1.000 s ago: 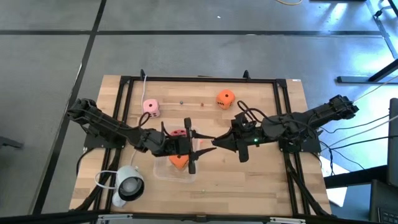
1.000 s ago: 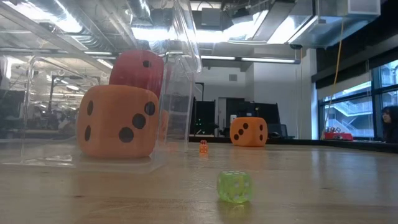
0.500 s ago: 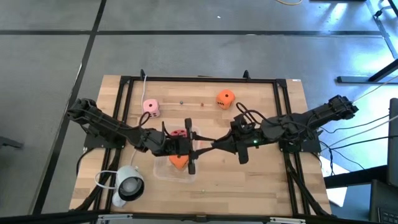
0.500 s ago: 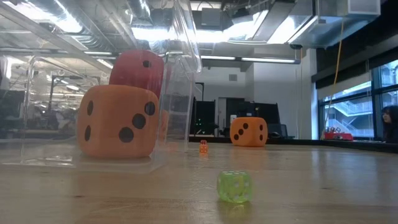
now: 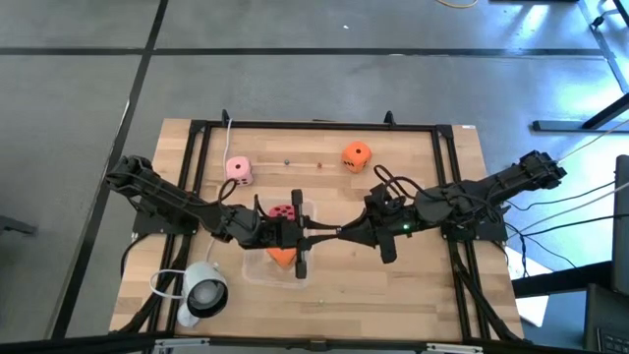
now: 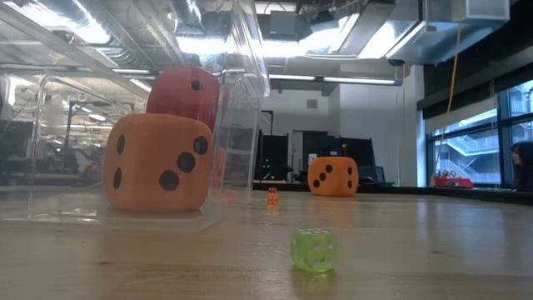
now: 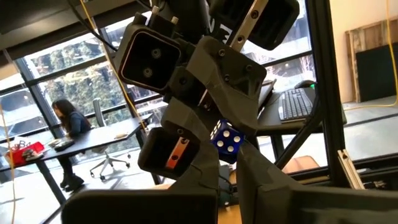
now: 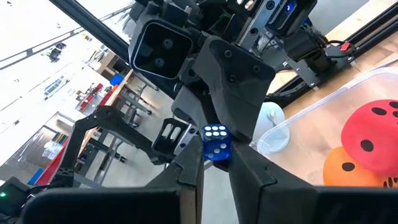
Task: Pick & Place Dice
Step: Put the bottom small dark blue die on the bin
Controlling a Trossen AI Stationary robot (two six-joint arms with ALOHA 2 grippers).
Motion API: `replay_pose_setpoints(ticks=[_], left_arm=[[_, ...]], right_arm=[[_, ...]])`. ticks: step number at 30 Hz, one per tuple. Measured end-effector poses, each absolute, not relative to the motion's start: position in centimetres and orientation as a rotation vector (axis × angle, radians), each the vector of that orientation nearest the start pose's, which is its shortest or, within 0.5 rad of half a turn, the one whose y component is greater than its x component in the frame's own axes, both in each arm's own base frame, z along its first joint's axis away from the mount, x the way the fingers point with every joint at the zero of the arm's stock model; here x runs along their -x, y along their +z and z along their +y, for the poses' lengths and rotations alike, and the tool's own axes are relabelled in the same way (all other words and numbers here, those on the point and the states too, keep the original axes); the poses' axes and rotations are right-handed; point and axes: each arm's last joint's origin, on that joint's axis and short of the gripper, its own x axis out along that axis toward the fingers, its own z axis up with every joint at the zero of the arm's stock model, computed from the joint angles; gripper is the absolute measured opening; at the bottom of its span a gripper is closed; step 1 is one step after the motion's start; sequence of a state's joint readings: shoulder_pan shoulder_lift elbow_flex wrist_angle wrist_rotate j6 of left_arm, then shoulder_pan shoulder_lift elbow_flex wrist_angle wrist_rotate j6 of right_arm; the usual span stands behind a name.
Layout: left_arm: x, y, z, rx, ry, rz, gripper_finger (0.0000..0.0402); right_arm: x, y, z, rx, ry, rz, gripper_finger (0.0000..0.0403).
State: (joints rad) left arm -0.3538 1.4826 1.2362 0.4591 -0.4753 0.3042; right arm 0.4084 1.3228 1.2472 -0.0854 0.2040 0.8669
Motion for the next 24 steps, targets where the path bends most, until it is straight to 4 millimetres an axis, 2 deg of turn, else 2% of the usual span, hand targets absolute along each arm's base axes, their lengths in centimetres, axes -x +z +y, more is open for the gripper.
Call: replay_pose_setpoints(ticks=[6, 10, 19, 24], left_arm=[[-32.39, 38.46, -10.55, -0.216, 0.15, -0.174, 0.0002], [-32.39, 38.46, -10.55, -0.2, 0.149, -0.176, 0.0006], [-32.39, 38.48, -10.52, -0.189, 0.148, -0.178, 0.0078], [-32.38, 38.54, -10.51, -0.187, 0.148, -0.184, 0.0105]], right_arm=[[-27.69, 38.5, 11.33, -0.814, 0.122, 0.233, 0.0062], [-27.7, 38.49, 11.32, -0.817, 0.121, 0.234, 0.0052], [-27.82, 38.37, 11.3, -0.815, 0.11, 0.233, 0.0047], [-27.83, 38.36, 11.28, -0.823, 0.107, 0.233, 0.0047]])
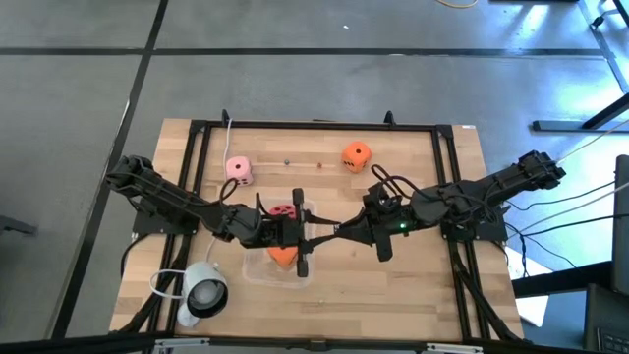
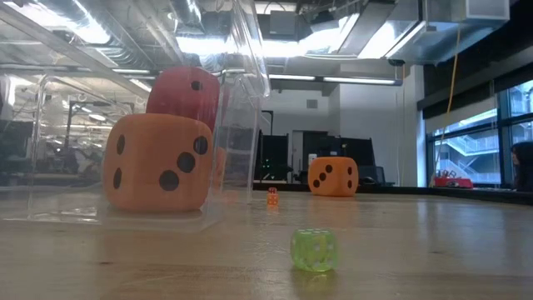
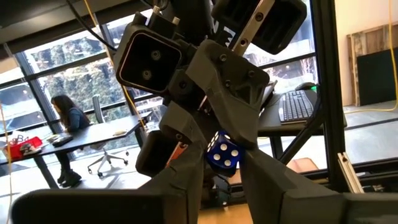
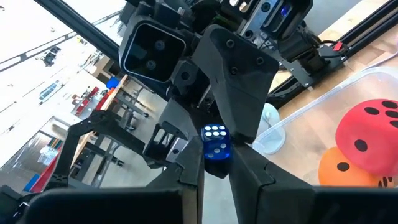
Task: Pick & Place Dice
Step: Put the bottom small dark blue die on the bin
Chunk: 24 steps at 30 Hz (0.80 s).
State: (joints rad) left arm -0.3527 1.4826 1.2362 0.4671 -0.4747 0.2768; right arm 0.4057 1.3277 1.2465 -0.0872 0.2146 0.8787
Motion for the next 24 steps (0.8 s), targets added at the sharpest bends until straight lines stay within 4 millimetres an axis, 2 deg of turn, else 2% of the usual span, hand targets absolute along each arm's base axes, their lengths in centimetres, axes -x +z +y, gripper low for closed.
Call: replay_pose_setpoints(ticks=[9, 18, 24], left_arm=[[-32.35, 38.76, -10.57, -0.195, 0.126, -0.209, 0.0108], [-32.34, 38.8, -10.76, -0.239, 0.075, -0.222, 0.0068], [-32.14, 38.83, -11.32, -0.334, 0.065, -0.225, 0.0019]], right_arm=[[-27.79, 38.45, 11.27, -0.824, 0.108, 0.227, 0.0047], [-27.75, 38.44, 11.3, -0.827, 0.109, 0.23, 0.0047], [-27.75, 38.41, 11.35, -0.826, 0.119, 0.237, 0.0047]])
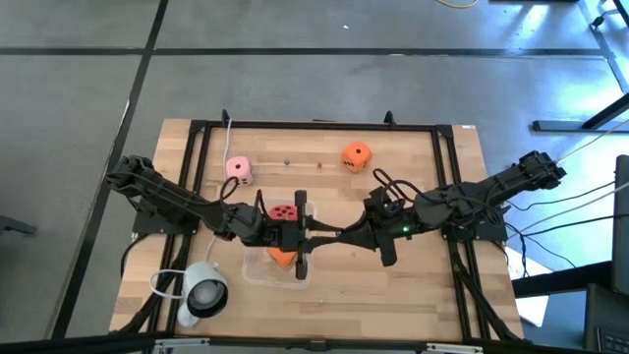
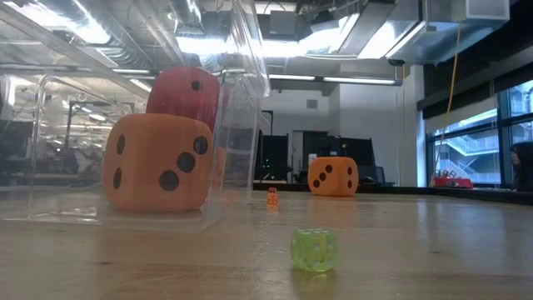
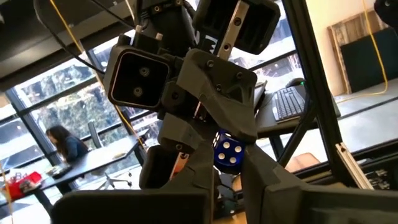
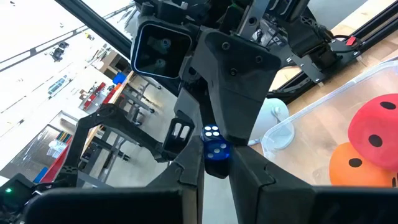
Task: Pick & Place Dice
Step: Put the bottom small dark blue die on the bin
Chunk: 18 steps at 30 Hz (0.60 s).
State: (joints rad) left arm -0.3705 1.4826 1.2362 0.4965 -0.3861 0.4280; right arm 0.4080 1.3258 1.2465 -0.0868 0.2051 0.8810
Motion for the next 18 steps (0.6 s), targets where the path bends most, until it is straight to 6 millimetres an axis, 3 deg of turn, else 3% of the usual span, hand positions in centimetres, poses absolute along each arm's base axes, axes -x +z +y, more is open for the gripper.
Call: replay_pose_setpoints(ticks=[12, 18], left_arm=[[-32.13, 38.83, -11.34, -0.328, 0.071, -0.223, 0.0017], [-32.06, 38.84, -11.45, -0.308, 0.088, -0.219, 0.0016]], right_arm=[[-27.74, 38.39, 11.35, -0.825, 0.118, 0.239, 0.0047], [-27.78, 38.31, 11.34, -0.807, 0.118, 0.241, 0.0102]])
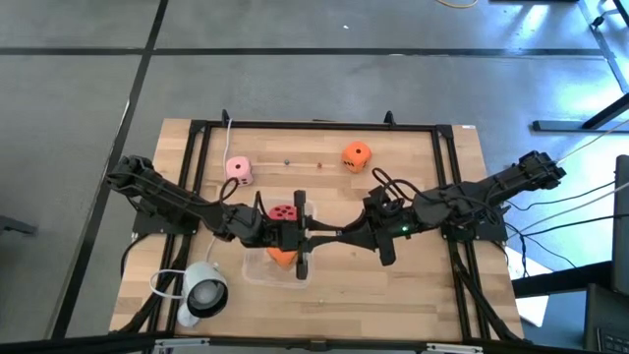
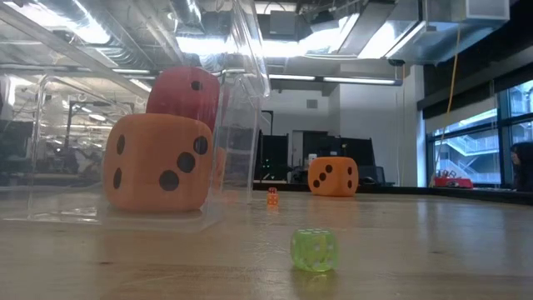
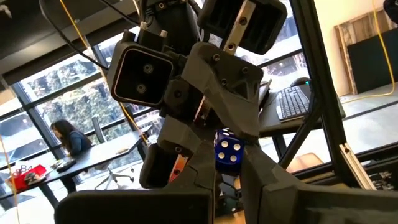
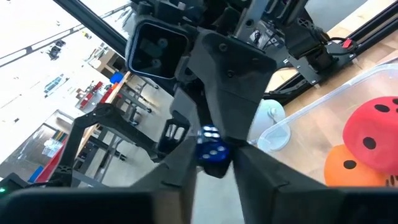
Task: Pick & Place Dice
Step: Put the bottom small dark blue die on the bin
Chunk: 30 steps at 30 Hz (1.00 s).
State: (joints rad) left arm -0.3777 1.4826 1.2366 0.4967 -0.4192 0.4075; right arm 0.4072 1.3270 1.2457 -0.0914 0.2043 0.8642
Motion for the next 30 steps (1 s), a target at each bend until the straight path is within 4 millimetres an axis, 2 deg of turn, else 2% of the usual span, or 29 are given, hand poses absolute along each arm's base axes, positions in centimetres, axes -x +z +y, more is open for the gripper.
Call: replay_pose_setpoints(ticks=[6, 12, 20, 30], left_arm=[[-32.0, 38.9, -11.5, -0.303, 0.086, -0.223, 0.0015], [-32.0, 38.9, -11.5, -0.302, 0.084, -0.227, 0.0015], [-32.0, 39.0, -11.4, -0.269, 0.118, -0.22, 0.0015], [-30.8, 40.0, -10.8, -0.19, 0.154, -0.201, 0.0015]], right_arm=[[-27.8, 38.3, 11.3, -0.82, 0.115, 0.245, 0.0165], [-27.8, 38.2, 11.3, -0.821, 0.115, 0.246, 0.0203], [-27.8, 38.3, 11.3, -0.822, 0.113, 0.243, 0.0212], [-27.5, 38.5, 11.2, -0.835, 0.123, 0.242, 0.0212]])
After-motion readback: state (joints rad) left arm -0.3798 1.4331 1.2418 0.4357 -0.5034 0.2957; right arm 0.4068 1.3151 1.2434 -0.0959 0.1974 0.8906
